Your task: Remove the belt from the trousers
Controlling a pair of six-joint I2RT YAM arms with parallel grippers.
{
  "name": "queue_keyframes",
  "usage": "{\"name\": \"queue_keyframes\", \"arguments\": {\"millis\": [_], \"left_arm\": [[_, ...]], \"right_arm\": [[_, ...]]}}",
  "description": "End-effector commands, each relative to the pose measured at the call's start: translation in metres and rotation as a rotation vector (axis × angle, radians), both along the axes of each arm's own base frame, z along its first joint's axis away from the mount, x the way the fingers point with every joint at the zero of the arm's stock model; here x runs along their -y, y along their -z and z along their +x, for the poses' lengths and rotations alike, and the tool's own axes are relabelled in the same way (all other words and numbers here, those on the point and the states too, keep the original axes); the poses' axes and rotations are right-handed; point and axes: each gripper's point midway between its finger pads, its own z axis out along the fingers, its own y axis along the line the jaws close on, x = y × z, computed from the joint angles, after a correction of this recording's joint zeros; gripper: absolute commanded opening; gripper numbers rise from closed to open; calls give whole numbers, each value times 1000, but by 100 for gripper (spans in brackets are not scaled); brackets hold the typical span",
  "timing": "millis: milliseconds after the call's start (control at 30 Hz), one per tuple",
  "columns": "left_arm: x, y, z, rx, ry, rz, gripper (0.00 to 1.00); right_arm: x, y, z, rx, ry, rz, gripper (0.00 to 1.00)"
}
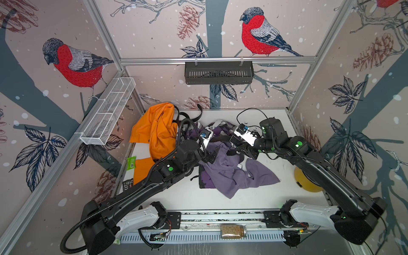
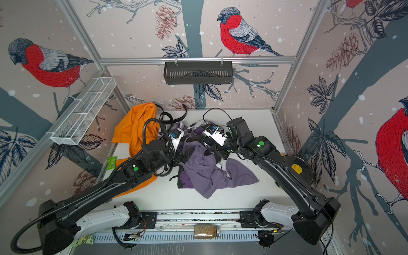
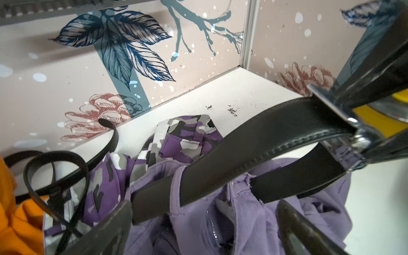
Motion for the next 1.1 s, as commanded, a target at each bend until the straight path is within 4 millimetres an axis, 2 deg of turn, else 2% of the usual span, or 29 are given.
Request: {"name": "queue_keyframes", "arguments": {"millis": [0, 167, 267, 333, 367, 400, 433, 467, 533, 633, 733, 833, 867, 900, 1000, 1067], "left_arm": [[12, -12, 9, 166, 70, 141, 99], [23, -37, 27, 347, 45, 128, 99], [37, -34, 35, 377, 68, 155, 97], [46, -27, 36, 385, 108, 167, 89], [51, -22, 36, 379, 131, 171, 75], [53, -15, 36, 370, 140, 179, 49], [53, -11, 36, 358, 142, 181, 19], [52, -6, 37, 336, 131, 176, 0], [47, 6, 34, 294, 123, 182, 0], [41, 34, 27, 169, 127, 211, 0], [34, 76, 18, -19, 129, 279, 0], [26, 117, 13, -167, 103, 346, 0], [26, 124, 12, -193, 105, 359, 0], [28, 127, 11, -214, 111, 360, 0], [35, 122, 12, -226, 127, 345, 0], [37, 120, 13, -226, 129, 342, 0]], "right_arm": [[-10, -10, -8, -8, -62, 51, 0], [-14, 0, -10, -45, -89, 42, 0], [-15, 6, -10, -60, -101, 39, 0], [-16, 13, -9, -79, -108, 42, 0], [-15, 17, -7, -92, -107, 48, 0], [-14, 21, -5, -108, -104, 59, 0], [-12, 26, -2, -123, -99, 66, 0], [-9, 30, 3, -132, -80, 75, 0], [-3, 43, 15, -171, -39, 83, 0], [3, 58, 33, -209, 27, 86, 0], [-5, 74, 40, -258, 22, 99, 1], [-13, 92, 43, -287, 12, 107, 7], [-15, 98, 43, -273, 23, 108, 14], [-16, 99, 43, -243, 17, 114, 24], [-17, 99, 40, -156, 21, 113, 56], [-18, 94, 37, -89, 30, 103, 69]]}}
